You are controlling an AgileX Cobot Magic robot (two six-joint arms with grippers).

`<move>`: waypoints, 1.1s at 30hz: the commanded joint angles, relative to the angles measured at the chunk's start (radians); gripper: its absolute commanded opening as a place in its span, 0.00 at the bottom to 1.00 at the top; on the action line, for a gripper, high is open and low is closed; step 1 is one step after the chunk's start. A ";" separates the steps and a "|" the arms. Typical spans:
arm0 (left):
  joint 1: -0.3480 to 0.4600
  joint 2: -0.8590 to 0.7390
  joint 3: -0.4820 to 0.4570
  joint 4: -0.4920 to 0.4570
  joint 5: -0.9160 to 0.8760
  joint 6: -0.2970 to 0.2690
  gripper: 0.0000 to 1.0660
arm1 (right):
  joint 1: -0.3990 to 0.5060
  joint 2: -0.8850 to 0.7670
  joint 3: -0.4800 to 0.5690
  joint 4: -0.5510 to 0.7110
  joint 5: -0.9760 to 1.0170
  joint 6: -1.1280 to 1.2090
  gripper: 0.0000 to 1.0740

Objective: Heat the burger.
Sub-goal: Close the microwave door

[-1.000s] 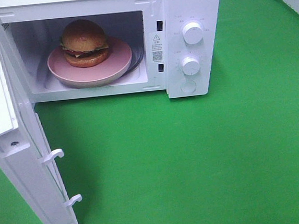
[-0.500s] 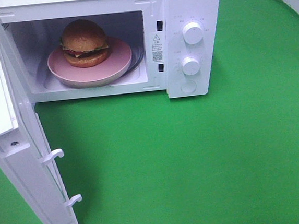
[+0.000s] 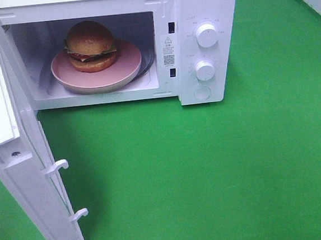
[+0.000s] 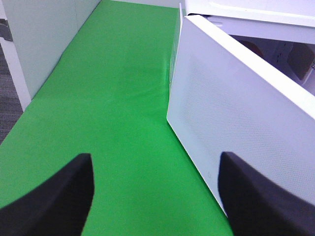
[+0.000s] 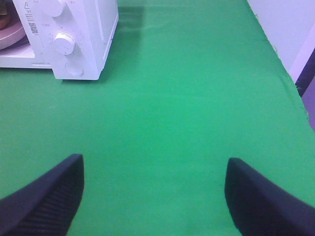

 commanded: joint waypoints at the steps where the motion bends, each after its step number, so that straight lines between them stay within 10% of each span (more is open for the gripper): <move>1: 0.003 0.090 -0.008 -0.002 -0.096 -0.006 0.45 | -0.004 -0.027 0.003 -0.001 -0.018 -0.008 0.71; 9: 0.003 0.284 -0.005 -0.009 -0.241 -0.004 0.00 | -0.004 -0.027 0.003 -0.001 -0.018 -0.008 0.71; 33: 0.003 0.634 0.318 -0.009 -1.146 -0.003 0.00 | -0.004 -0.027 0.003 -0.001 -0.018 -0.008 0.71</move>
